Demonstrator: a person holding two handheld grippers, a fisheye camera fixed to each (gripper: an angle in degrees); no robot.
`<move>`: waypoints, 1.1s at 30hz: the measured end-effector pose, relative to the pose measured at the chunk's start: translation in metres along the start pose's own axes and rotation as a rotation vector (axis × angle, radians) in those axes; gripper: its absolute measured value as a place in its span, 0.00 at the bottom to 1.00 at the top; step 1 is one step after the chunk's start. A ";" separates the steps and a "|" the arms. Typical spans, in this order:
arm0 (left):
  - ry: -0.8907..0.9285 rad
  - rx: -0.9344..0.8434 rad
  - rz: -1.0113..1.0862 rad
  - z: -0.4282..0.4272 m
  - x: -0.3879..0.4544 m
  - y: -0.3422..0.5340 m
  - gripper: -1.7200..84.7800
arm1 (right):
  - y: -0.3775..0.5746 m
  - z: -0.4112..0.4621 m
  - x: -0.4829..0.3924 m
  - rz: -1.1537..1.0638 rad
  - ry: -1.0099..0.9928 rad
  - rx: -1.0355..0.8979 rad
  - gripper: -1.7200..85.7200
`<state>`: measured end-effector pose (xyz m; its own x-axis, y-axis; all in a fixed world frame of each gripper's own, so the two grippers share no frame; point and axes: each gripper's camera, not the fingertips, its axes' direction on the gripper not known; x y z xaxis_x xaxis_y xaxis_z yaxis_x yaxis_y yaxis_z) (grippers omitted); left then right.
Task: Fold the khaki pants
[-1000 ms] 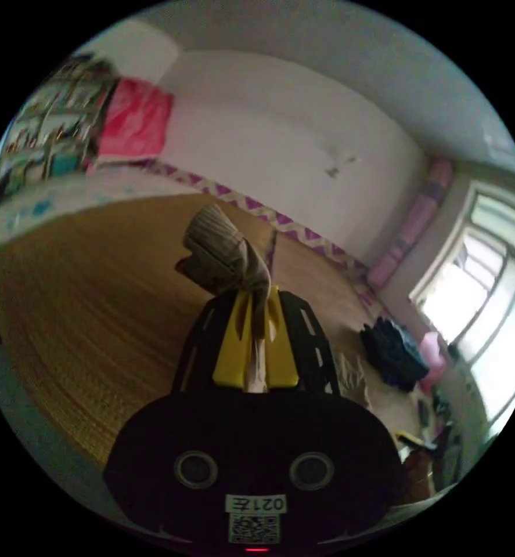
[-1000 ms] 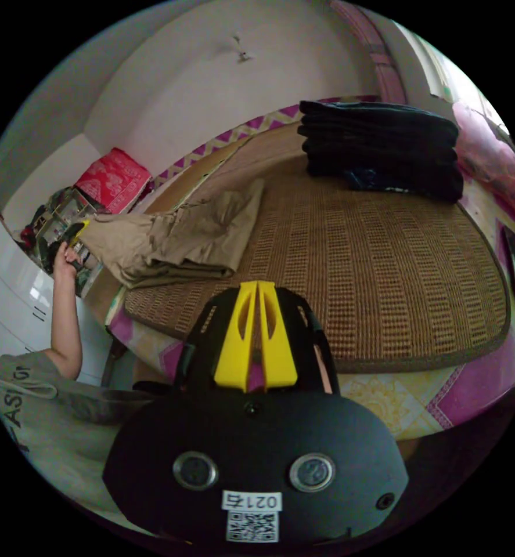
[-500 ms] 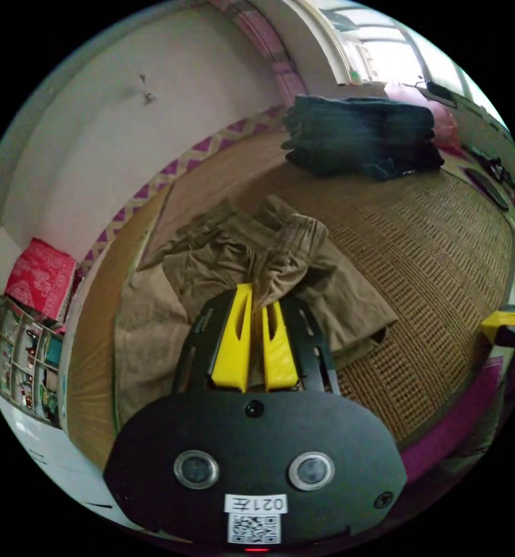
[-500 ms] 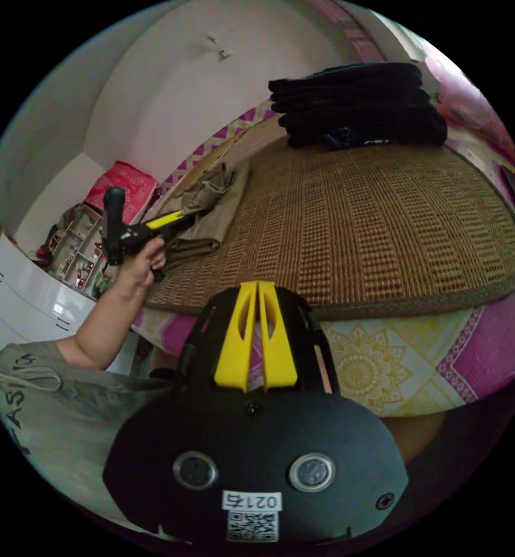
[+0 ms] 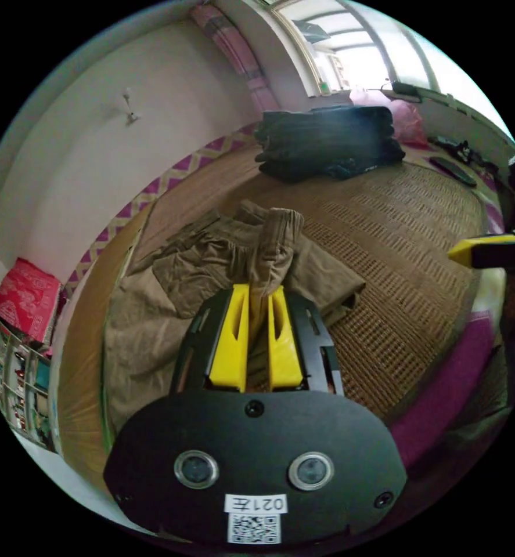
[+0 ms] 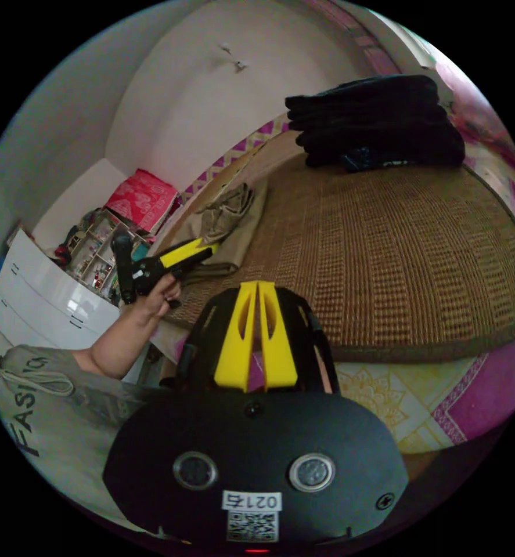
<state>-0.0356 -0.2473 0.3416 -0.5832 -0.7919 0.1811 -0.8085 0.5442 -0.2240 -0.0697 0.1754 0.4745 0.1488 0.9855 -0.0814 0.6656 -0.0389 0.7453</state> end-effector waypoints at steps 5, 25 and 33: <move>0.628 0.073 -0.178 -0.014 -0.094 0.029 0.07 | -0.077 0.031 -0.010 -0.100 -0.106 -0.015 0.12; 0.675 -0.225 -0.631 0.112 -0.403 0.065 0.22 | -0.259 0.220 0.039 0.213 -0.186 -0.397 0.18; 0.715 -0.151 -0.710 0.105 -0.441 0.079 0.05 | -0.250 0.236 0.030 0.165 -0.232 -0.364 0.08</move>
<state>0.1657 0.1160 0.1435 0.1647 -0.6215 0.7659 -0.9588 0.0812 0.2721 -0.0592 0.1754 0.1293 0.4188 0.9063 -0.0572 0.3253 -0.0909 0.9412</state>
